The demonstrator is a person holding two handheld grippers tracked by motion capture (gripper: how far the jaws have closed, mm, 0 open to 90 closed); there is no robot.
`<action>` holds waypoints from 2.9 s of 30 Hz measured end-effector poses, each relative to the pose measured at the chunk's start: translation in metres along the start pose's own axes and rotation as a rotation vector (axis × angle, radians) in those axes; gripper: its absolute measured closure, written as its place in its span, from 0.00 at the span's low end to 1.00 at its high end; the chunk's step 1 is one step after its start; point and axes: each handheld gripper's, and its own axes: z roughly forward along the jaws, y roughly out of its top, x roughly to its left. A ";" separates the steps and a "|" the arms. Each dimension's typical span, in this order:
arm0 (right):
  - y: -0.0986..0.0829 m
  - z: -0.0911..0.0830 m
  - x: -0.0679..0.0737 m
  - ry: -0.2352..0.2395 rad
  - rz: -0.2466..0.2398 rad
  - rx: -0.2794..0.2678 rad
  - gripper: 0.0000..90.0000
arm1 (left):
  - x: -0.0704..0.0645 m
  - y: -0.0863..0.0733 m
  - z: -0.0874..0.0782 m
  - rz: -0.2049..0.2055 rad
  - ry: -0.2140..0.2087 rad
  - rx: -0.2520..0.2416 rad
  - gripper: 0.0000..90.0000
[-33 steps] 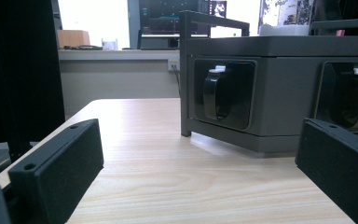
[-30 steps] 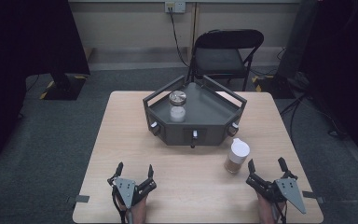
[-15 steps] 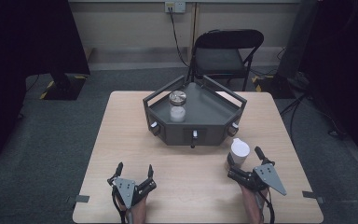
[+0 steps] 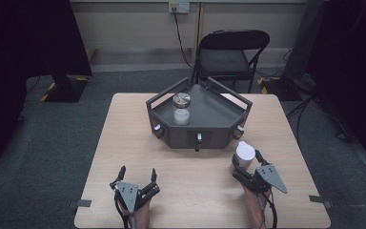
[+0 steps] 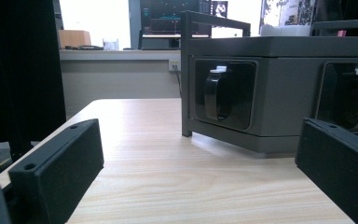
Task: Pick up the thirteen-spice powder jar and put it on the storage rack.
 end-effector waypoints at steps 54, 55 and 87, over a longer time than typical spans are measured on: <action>0.057 0.008 -0.022 0.157 0.007 0.016 0.34 | 0.000 0.000 0.000 -0.001 -0.001 -0.001 0.01; 0.059 0.009 -0.023 0.164 0.012 0.013 0.34 | 0.000 0.000 0.000 -0.001 -0.001 -0.001 0.01; 0.156 0.078 -0.034 0.274 0.013 -0.031 0.34 | 0.001 0.000 0.000 0.001 -0.005 0.000 0.01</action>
